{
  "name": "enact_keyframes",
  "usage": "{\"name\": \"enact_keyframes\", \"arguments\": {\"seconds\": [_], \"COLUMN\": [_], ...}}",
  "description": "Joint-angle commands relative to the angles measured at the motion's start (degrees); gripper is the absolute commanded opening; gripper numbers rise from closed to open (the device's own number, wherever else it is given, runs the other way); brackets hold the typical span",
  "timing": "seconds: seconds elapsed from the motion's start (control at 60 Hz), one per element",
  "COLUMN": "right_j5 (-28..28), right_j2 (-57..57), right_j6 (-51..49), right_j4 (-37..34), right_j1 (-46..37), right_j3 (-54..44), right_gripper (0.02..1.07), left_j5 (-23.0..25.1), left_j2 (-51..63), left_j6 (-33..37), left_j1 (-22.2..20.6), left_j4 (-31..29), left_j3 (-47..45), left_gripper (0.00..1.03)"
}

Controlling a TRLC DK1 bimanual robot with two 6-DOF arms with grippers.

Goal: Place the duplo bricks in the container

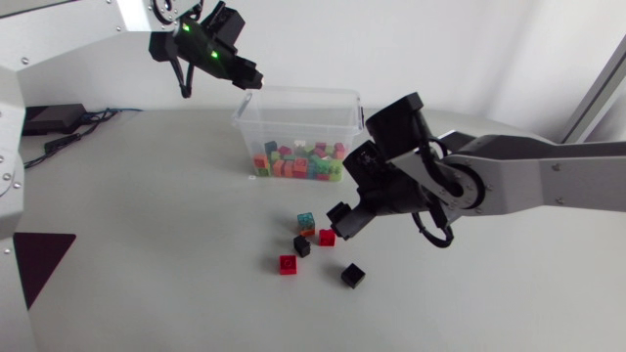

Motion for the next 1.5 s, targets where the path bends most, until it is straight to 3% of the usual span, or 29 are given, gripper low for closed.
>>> {"name": "enact_keyframes", "arguments": {"seconds": [0.0,0.117,0.4,0.433,0.45,0.467,0.483,0.5,0.517,0.533,0.583,0.65,0.8,0.983,1.183,1.383,1.483], "right_j5": [0.0,-1.1,-1.7,-1.7,-1.7,-1.7,-1.7,-1.7,-1.7,-1.7,-1.6,-1.4,-1.4,-1.6,-2.4,-2.5,-2.6], "right_j2": [1.9,1.1,0.4,0.0,-0.1,-0.2,-0.3,-0.3,-0.3,-0.3,0.1,0.5,5.0,8.8,11.4,12.9,10.9], "right_j6": [0.4,-0.4,-0.8,-0.6,-0.5,-0.3,-0.3,-0.1,0.0,0.1,0.3,0.7,1.0,0.4,-0.1,0.8,1.3], "right_j4": [-2.6,-6.2,-9.3,-9.8,-10.0,-10.1,-10.1,-10.3,-10.6,-10.9,-11.4,-11.4,-9.3,-6.6,-5.1,-3.6,-3.9], "right_j1": [0.5,0.5,2.3,2.9,3.1,3.3,3.5,3.9,4.0,4.2,5.2,5.8,6.1,5.2,5.2,6.3,6.0], "right_j3": [-1.8,-4.5,-7.4,-7.4,-7.5,-7.6,-7.7,-7.7,-7.8,-7.8,-8.0,-8.3,-8.7,-8.5,-7.6,-7.7,-8.0], "right_gripper": [1.03,1.03,1.02,1.02,1.02,1.02,1.02,1.02,1.02,1.02,1.02,1.02,1.02,1.0,0.82,0.42,0.38], "left_j5": [-1.0,-1.9,-4.7,-5.2,-5.3,-5.3,-5.3,-5.3,-5.3,-5.3,-5.3,-5.3,-5.3,-4.8,-4.5,-4.1,-3.9], "left_j2": [3.3,6.3,13.8,13.9,13.9,13.9,13.6,13.5,13.2,12.9,12.0,10.5,0.4,-16.2,-26.6,-28.9,-28.9], "left_j6": [-2.9,-4.8,-6.3,-6.3,-6.4,-6.5,-6.7,-6.7,-6.6,-6.5,-6.3,-6.1,-4.1,2.5,9.3,12.2,14.4], "left_j1": [-1.0,-2.0,-2.8,-3.0,-3.0,-3.0,-3.0,-3.0,-3.0,-3.0,-3.0,-2.8,-3.2,-4.3,-5.4,-6.8,-8.8], "left_j4": [2.2,5.4,6.3,6.0,5.9,5.9,5.7,5.6,5.2,4.9,4.0,2.7,2.7,3.7,6.3,9.6,10.4], "left_j3": [-1.1,0.2,7.3,7.4,7.3,7.2,6.9,6.8,6.8,6.7,6.7,6.6,-3.2,-22.8,-41.6,-52.8,-57.4], "left_gripper": [0.1,0.1,0.13,0.21,0.32,0.36,0.5,0.54,0.68,0.75,0.89,0.95,0.98,0.98,0.96,0.93,0.91]}}
